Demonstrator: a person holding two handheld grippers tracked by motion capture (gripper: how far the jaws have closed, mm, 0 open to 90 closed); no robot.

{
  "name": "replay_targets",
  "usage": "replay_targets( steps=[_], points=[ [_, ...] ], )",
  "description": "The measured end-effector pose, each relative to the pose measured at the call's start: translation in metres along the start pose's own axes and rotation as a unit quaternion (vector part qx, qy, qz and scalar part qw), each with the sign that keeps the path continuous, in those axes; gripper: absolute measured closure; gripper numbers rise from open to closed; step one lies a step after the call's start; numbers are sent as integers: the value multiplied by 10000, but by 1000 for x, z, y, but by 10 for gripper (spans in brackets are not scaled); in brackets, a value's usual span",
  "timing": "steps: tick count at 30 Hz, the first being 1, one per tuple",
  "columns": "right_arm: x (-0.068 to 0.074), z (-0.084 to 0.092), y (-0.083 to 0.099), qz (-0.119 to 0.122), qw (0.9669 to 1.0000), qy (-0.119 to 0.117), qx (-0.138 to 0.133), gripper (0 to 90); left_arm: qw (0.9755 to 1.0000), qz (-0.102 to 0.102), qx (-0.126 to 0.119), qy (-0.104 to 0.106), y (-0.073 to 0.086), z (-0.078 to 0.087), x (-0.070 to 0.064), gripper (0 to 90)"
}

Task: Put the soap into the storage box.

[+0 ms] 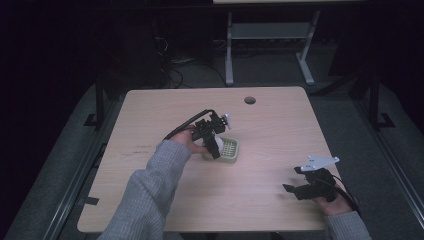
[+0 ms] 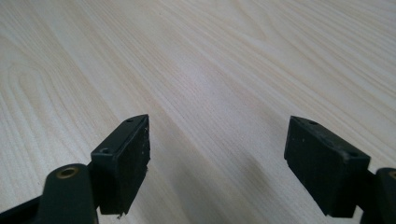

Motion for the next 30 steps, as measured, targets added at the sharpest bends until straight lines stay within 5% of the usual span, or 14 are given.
replay_targets(
  steps=[8,19,30],
  points=[
    [0,0,0,7,10000,1,-20,220,10000,16,3,17,-10,-2,6,237],
    [0,1,0,-20,10000,-16,-28,222,9995,291,-49,59,-17,-15,27,237],
    [-1,1,-1,5,10000,-10,-56,222,9993,364,-21,71,-24,-31,32,237]
  ],
)
Point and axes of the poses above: each handheld gripper's, and its own axes: z roughly backward along the jaws, y roughly out of its underside, x roughly to its left, the point moved 5 cm from there along -z, roughly forward along the jaws, and after that the axes turned 12 degrees about y, right-handed, at the moved point
